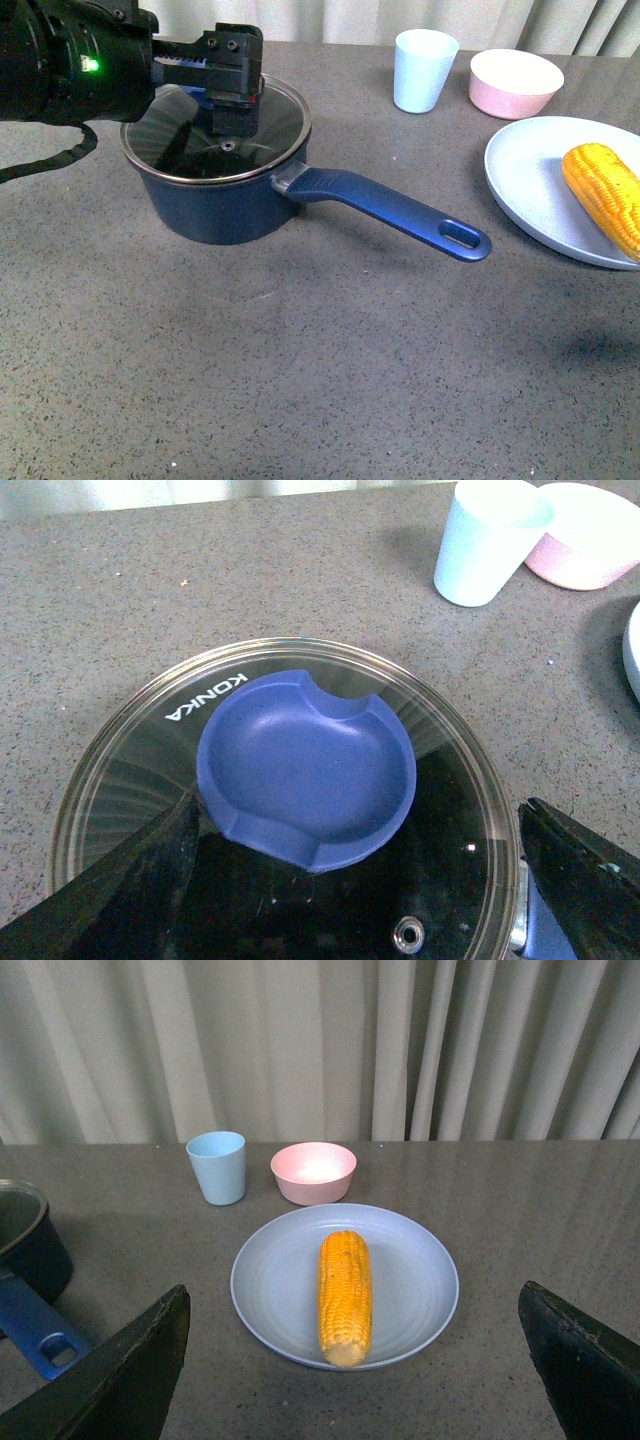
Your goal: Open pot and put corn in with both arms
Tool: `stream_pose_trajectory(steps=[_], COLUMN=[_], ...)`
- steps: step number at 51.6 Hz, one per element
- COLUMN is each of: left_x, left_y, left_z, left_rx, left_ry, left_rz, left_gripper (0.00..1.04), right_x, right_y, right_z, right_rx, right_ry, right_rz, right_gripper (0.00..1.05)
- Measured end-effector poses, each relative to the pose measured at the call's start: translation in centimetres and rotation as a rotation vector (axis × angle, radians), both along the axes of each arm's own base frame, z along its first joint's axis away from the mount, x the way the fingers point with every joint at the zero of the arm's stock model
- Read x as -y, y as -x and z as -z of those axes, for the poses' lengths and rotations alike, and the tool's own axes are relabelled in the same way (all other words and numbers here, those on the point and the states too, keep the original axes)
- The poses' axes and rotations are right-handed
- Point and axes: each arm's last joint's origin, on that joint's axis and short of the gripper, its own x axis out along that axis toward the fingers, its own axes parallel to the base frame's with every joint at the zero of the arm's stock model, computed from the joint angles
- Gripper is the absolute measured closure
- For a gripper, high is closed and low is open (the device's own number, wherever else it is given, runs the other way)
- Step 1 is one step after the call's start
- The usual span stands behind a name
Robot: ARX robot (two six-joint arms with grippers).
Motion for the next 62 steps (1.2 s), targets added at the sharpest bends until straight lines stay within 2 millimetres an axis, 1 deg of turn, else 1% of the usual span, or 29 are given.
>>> stream_pose_trajectory(steps=[12, 24, 34, 36, 40, 45, 48, 52, 55, 60, 62], left_x=[1.1, 1.7, 1.9, 1.9, 1.9, 1.9, 1.9, 1.8, 1.8, 1.2, 0.7], left_y=[-1.9, -3.0, -3.4, -3.4, -3.5, -3.5, -3.5, -3.4, -3.4, -3.2, -3.0], left_z=[0.2, 0.7, 0.9, 0.9, 0.8, 0.8, 0.7, 0.4, -0.3, -2.3, -3.4], left_rx=[0.004, -0.009, -0.017, -0.017, -0.015, -0.020, -0.021, -0.025, -0.011, 0.037, 0.062], left_ry=[-0.023, -0.045, -0.059, -0.063, -0.068, -0.076, -0.079, -0.082, -0.082, -0.063, -0.048], left_rz=[-0.013, -0.025, -0.040, -0.046, -0.058, -0.073, -0.077, -0.096, -0.117, -0.147, -0.162], left_gripper=[0.09, 0.09, 0.09, 0.12, 0.23, 0.40, 0.43, 0.44, 0.44, 0.44, 0.44], right_x=[0.0, 0.0, 0.0, 0.0, 0.0, 0.0, 0.0, 0.0, 0.0, 0.0, 0.0], right_y=[0.0, 0.0, 0.0, 0.0, 0.0, 0.0, 0.0, 0.0, 0.0, 0.0, 0.0], right_z=[0.0, 0.0, 0.0, 0.0, 0.0, 0.0, 0.0, 0.0, 0.0, 0.0, 0.0], right_rx=[0.000, 0.000, 0.000, 0.000, 0.000, 0.000, 0.000, 0.000, 0.000, 0.000, 0.000], right_ry=[0.000, 0.000, 0.000, 0.000, 0.000, 0.000, 0.000, 0.000, 0.000, 0.000, 0.000], right_rz=[0.000, 0.000, 0.000, 0.000, 0.000, 0.000, 0.000, 0.000, 0.000, 0.000, 0.000], right_gripper=[0.09, 0.09, 0.09, 0.09, 0.09, 0.09, 0.09, 0.09, 0.09, 0.09, 0.09])
